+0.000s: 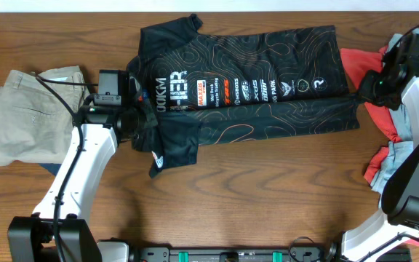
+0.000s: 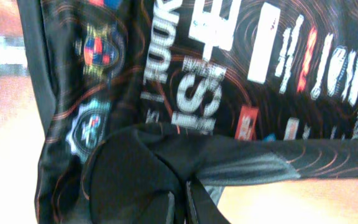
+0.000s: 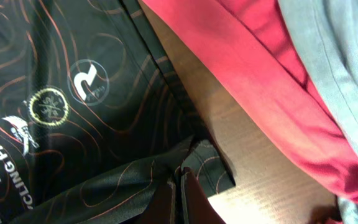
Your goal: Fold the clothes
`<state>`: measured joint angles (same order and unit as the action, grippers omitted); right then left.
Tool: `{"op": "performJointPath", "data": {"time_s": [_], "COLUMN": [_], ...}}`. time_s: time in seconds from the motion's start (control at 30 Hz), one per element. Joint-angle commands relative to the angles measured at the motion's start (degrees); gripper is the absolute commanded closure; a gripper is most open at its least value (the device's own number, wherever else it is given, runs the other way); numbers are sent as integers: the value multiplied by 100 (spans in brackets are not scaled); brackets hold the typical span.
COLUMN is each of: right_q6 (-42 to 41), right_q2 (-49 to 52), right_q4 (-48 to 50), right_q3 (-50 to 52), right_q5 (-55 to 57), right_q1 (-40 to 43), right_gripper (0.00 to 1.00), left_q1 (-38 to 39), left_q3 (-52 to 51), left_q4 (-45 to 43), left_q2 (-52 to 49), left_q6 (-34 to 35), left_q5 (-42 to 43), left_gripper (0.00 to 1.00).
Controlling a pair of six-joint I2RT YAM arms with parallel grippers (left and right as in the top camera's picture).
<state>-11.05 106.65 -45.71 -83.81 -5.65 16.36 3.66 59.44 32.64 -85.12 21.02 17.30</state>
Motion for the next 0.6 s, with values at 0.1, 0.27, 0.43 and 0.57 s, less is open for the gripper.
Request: {"op": "performJointPath", "data": {"time_s": [0.1,0.27,0.43,0.57], "right_q6": [85,87,94,197], "right_q2": [184,319,319,319], "right_q4": [555,719,444,197], "right_q3": [22,22,33,146], "right_q5": [-24,-20,-15,-13], "right_q1": [-122,-188,-175,-175], "right_gripper": [99,53,50,50], "left_q1": [-9,-9,7,9], "left_q3": [2,2,2,2], "left_q4": [-286,-212,337,826], "left_q2": [-125,-319,-579,-807], "left_q6": [70,72,72,57], "left_q5": [-203,-302,-297,-299], "left_gripper": [69,19,20,22]}}
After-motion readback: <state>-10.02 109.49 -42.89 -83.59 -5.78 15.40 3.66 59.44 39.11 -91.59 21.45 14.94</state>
